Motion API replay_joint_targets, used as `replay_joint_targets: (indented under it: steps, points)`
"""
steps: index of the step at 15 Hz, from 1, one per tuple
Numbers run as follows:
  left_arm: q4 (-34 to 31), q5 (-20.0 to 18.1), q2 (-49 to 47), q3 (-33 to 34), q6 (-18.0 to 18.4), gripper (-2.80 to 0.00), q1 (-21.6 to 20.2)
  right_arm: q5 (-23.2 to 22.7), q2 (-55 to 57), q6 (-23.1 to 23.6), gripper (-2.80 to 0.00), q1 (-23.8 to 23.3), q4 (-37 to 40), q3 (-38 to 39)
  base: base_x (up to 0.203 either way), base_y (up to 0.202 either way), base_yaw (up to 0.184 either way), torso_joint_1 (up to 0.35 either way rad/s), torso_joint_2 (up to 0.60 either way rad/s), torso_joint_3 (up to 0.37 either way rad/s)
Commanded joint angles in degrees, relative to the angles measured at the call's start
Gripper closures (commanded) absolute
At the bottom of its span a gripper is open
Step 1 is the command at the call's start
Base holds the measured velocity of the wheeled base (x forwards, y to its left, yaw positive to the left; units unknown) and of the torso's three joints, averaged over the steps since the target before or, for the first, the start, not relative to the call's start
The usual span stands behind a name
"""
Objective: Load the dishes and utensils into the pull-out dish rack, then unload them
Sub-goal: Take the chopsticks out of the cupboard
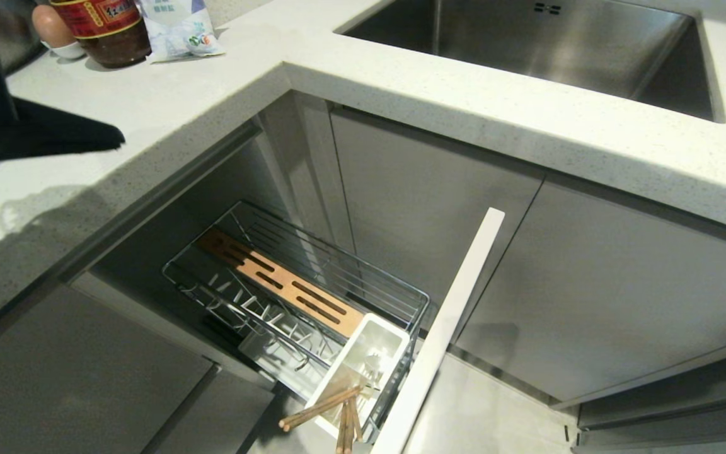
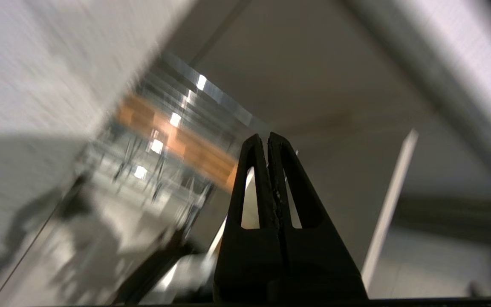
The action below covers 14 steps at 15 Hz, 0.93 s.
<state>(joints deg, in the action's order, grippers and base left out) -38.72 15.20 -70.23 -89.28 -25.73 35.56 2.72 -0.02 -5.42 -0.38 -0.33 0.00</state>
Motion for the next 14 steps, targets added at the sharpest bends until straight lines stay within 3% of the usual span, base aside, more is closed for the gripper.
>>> replay_joint_targets:
  steps: [1,7,11,14]
  points:
    - [-5.99,-0.01,-4.17,1.53,0.63,0.00,4.10,0.01,-0.16,-0.03,0.00,-0.06,-0.02,0.00,0.000,0.000,0.000,0.000,0.00,0.000]
    - [-13.74,0.05,-12.97,6.42,0.59,0.00,10.88,0.01,-0.24,-0.03,0.00,-0.06,-0.02,0.00,0.000,0.000,0.000,0.000,0.00,0.000]
    - [-17.68,-0.04,-16.85,7.51,0.31,0.00,11.27,0.01,-0.23,-0.03,0.00,-0.06,-0.02,0.00,0.000,0.000,0.000,0.000,0.00,0.000]
    - [-20.87,-0.79,-19.94,8.17,-2.62,0.00,11.21,0.01,-0.24,-0.03,0.00,0.02,-0.02,0.00,0.000,0.000,0.000,0.000,0.00,0.000]
